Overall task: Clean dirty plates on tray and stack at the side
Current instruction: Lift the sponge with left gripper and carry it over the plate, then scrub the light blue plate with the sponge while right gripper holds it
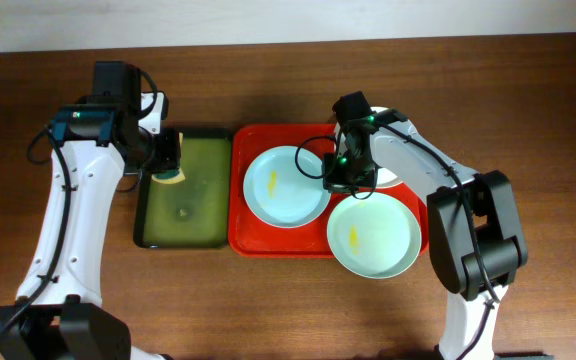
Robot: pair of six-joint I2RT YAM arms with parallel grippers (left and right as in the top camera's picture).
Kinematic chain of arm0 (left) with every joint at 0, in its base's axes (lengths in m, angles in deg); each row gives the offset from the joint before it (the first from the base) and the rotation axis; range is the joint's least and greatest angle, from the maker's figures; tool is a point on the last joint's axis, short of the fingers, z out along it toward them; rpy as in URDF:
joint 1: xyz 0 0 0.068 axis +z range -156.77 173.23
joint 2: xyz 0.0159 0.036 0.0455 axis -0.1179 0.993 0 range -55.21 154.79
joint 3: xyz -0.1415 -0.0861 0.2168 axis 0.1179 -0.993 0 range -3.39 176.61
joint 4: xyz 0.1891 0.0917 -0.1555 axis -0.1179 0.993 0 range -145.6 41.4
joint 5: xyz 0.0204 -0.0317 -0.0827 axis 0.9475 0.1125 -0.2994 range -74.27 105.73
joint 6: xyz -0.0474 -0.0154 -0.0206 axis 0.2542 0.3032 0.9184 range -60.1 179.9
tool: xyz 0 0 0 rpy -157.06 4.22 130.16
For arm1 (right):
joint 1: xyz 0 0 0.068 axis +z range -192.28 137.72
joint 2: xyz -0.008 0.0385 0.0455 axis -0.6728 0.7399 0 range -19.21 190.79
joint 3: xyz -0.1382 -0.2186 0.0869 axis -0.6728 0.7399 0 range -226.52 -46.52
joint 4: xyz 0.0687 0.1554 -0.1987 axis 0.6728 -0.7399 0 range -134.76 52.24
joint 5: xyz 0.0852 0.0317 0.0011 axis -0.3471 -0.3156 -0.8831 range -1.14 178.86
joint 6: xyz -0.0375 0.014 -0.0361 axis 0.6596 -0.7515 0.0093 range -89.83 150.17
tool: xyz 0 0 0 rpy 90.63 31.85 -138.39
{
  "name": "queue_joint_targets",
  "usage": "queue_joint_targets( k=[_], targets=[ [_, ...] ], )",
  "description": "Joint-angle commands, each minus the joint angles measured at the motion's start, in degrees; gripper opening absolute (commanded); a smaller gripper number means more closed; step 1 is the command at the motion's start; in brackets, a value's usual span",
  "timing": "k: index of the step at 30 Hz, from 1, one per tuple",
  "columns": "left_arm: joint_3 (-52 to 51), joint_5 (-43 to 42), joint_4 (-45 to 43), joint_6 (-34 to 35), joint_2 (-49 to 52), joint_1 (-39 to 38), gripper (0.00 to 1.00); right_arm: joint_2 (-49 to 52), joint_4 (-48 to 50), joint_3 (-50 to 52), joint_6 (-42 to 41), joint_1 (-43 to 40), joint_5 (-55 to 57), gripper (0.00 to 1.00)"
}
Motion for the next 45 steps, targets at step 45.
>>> queue_joint_targets(
  k=[45],
  targets=[
    [5.5, -0.4, -10.1, 5.7, 25.7, -22.2, 0.00, 0.2, 1.5, 0.6, 0.5, 0.6, -0.3, 0.04]
  ],
)
